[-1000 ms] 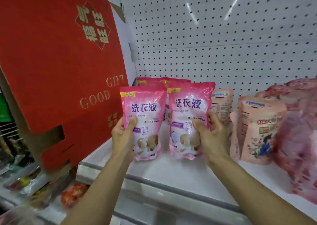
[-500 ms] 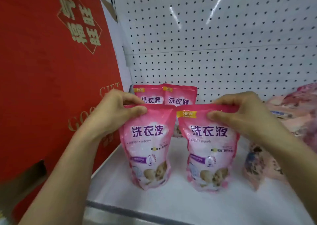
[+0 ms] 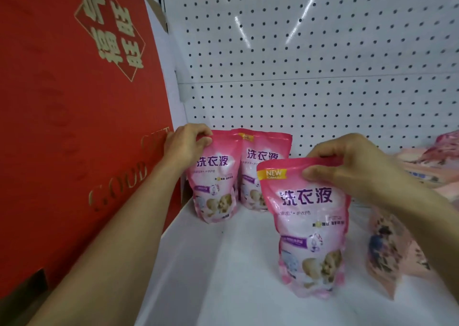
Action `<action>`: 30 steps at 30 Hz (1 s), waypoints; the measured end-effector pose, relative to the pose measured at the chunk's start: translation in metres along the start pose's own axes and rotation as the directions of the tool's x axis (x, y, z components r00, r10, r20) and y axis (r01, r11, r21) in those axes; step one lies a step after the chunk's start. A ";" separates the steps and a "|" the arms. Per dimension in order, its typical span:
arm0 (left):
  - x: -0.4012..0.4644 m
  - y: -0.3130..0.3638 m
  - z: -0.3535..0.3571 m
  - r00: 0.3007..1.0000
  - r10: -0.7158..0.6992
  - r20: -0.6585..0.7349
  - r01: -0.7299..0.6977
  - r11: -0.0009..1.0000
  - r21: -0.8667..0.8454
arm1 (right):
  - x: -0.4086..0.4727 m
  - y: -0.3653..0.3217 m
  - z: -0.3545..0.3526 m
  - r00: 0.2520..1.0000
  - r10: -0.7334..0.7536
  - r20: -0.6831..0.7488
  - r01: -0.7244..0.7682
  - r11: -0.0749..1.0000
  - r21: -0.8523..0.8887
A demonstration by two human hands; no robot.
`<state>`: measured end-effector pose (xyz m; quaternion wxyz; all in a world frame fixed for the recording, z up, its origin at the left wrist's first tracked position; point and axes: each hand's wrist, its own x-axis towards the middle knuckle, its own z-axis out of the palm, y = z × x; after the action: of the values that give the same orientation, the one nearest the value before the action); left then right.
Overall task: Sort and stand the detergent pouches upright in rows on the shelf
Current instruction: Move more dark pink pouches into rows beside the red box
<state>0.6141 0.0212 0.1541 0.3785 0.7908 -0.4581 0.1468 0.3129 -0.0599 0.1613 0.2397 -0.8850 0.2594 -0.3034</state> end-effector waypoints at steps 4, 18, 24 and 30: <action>0.005 -0.001 0.013 0.997 0.039 -0.067 -0.036 0.998 0.043 | 0.025 -0.002 0.017 1.000 -0.021 -0.011 0.022 0.998 0.054; 0.000 0.002 0.021 0.979 0.128 -0.155 -0.084 0.961 0.262 | 0.097 0.002 0.082 0.973 0.067 -0.219 -0.104 0.981 -0.164; -0.011 0.016 0.022 0.976 0.177 -0.125 -0.122 0.928 0.353 | 0.079 -0.005 0.075 0.971 -0.023 -0.239 -0.050 0.954 -0.296; -0.033 0.058 0.038 0.887 0.330 -0.324 -0.336 0.941 0.037 | 0.010 -0.013 0.031 0.923 -0.226 -0.312 0.056 0.880 -0.472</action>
<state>0.5436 -0.0030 0.1362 0.4259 0.6614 -0.5195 0.3335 0.3446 -0.0484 0.1512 -0.0480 -0.8626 0.2962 -0.4072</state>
